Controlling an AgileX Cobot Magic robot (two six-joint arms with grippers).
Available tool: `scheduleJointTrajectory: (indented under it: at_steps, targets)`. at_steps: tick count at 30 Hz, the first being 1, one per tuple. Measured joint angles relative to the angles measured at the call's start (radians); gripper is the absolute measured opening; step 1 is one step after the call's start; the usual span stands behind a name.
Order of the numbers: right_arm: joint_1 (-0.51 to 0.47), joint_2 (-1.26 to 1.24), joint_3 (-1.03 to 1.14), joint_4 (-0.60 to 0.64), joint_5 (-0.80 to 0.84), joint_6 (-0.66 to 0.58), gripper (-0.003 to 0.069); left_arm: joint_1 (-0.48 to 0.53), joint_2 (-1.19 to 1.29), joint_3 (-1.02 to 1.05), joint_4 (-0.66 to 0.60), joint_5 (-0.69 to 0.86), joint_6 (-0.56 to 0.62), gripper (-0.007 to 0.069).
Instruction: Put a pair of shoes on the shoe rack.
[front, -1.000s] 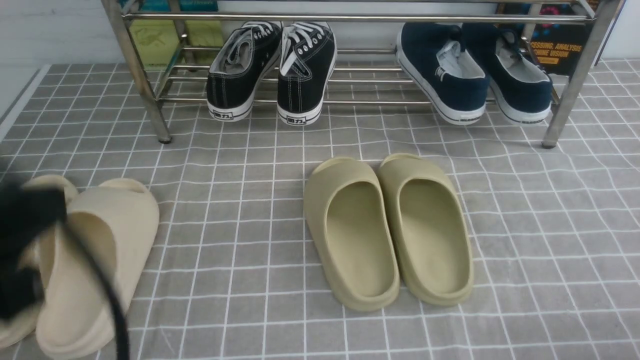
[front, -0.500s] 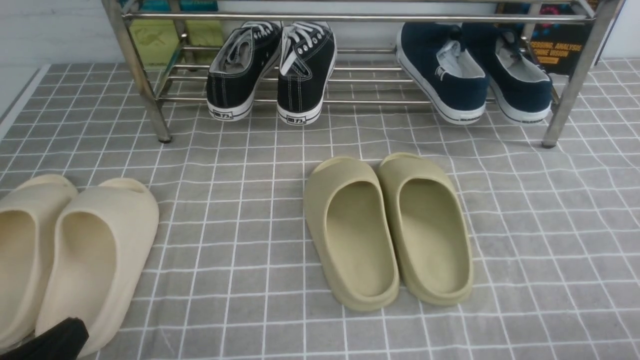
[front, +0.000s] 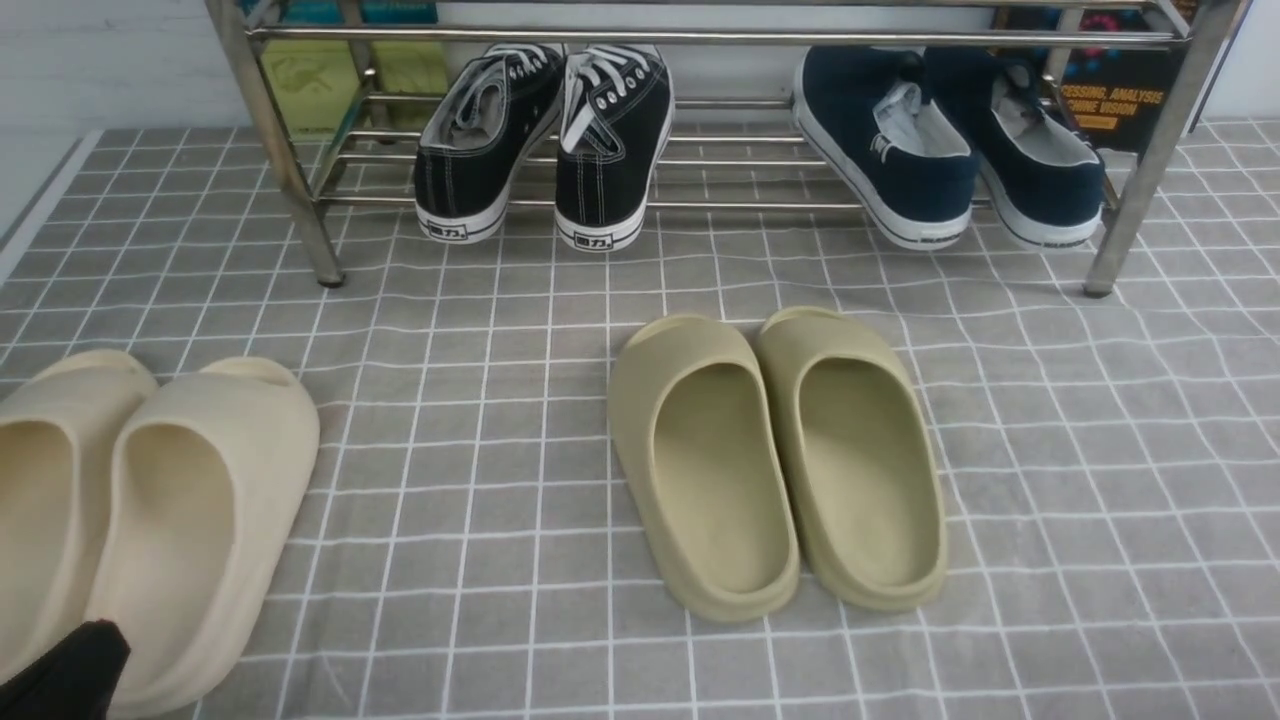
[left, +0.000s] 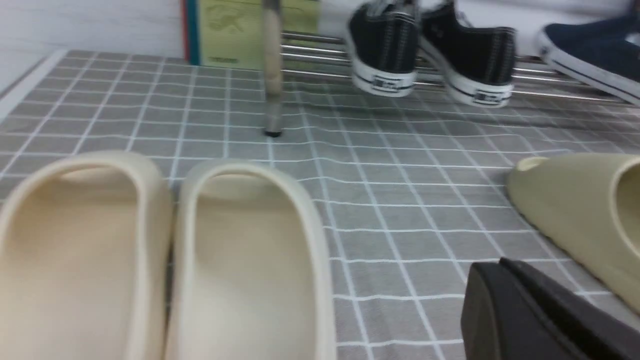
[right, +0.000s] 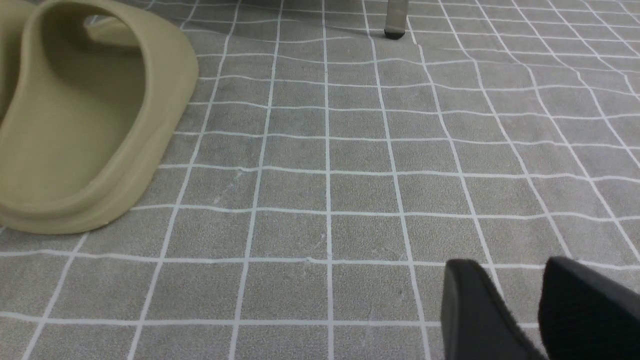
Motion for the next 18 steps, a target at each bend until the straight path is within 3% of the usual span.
scheduleJointTrajectory:
  at_steps: [7,18]
  targets:
    - [0.0,0.0,0.0,0.0,0.0,0.0,0.0239,0.025,0.0,0.006,-0.013,0.218,0.0,-0.0013]
    - [0.0,0.0,0.0,0.0,0.0,0.0,0.0239,0.025,0.0,0.006,-0.063,0.222,0.0,-0.0013]
